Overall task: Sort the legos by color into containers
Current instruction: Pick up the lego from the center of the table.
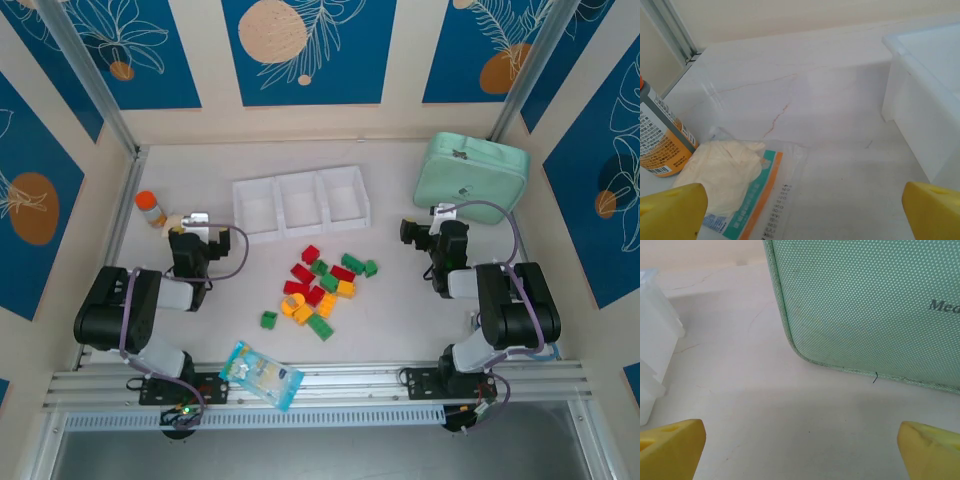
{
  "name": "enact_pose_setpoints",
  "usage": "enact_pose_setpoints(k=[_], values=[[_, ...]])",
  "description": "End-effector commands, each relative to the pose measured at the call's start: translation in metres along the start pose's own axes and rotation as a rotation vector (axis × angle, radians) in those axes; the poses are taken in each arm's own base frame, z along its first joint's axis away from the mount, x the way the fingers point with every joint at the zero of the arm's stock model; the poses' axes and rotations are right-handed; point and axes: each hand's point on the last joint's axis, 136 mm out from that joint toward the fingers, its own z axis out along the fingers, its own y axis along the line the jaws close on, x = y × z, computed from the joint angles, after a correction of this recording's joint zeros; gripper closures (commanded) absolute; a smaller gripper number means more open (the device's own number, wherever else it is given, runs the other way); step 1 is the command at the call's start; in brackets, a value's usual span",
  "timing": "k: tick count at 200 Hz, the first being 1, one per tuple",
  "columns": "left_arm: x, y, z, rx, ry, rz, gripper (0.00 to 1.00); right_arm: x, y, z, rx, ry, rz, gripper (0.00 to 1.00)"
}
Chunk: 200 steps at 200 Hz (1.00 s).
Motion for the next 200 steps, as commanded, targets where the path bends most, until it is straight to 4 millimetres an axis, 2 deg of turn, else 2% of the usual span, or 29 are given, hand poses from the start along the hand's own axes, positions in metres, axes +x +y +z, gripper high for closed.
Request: enact_pose_setpoints(k=[1, 180, 200], values=[[-0.005, -0.001, 0.003, 0.012, -0.012, -0.011, 0.01, -0.008, 0.003, -0.002, -0.009, -0.031, 0.003, 0.01], [-0.003, 0.005, 0.002, 0.021, -0.014, -0.048, 0.01, -0.007, 0.004, -0.004, -0.07, -0.022, 0.034, 0.01], [-0.011, 0.003, -0.005, -0.014, -0.043, -0.015, 0.01, -0.02, -0.005, -0.014, 0.011, -0.053, 0.042, 0.01]])
